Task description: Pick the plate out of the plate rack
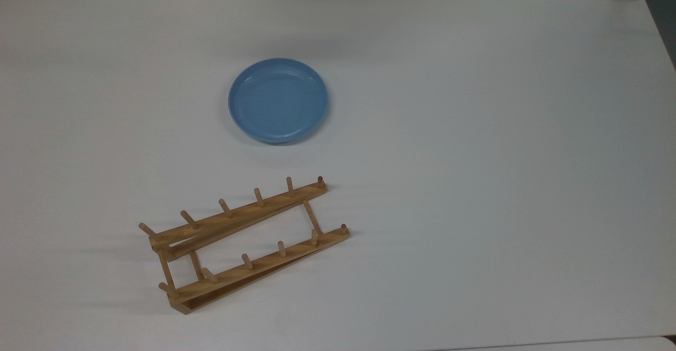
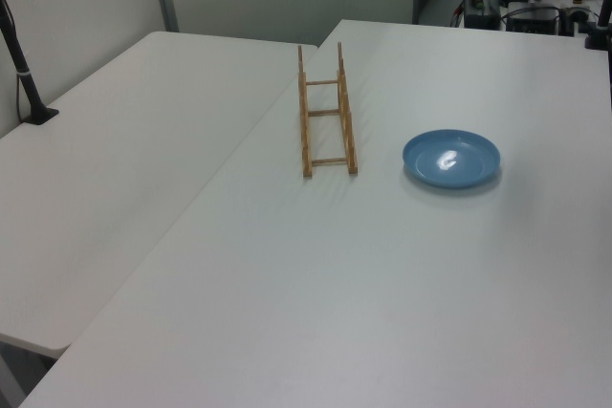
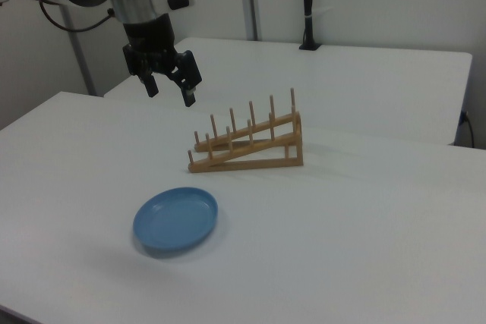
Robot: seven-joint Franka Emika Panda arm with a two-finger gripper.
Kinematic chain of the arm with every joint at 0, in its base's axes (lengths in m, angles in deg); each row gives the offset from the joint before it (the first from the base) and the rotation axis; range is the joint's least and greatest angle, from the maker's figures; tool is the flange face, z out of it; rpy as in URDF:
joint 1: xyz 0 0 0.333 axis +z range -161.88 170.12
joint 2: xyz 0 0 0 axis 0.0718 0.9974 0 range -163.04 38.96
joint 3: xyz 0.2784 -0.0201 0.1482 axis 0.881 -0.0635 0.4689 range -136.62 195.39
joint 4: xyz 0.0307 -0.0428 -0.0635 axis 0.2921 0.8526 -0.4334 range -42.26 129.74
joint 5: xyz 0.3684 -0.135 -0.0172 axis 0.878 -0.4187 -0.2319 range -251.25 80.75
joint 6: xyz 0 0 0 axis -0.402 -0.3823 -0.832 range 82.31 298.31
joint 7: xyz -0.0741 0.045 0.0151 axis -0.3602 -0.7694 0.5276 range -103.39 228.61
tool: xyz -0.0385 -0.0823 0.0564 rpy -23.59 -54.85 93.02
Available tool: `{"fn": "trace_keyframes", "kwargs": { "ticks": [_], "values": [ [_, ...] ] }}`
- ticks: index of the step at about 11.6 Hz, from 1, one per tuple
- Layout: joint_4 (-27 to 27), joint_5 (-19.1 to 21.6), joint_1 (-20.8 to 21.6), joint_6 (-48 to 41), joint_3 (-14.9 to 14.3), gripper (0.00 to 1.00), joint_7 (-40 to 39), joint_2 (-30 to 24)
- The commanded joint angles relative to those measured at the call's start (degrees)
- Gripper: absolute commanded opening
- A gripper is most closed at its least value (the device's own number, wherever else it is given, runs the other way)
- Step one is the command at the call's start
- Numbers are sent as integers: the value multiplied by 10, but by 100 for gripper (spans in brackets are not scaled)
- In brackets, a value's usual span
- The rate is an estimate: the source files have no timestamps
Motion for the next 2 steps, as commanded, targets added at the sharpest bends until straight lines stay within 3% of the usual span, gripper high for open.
{"fn": "trace_keyframes", "kwargs": {
  "ticks": [1, 2],
  "values": [
    [-11, -10, 3, 3, -2, 100, -13, 3],
    [-11, -9, 4, 1, -2, 100, -13, 3]
  ]
}}
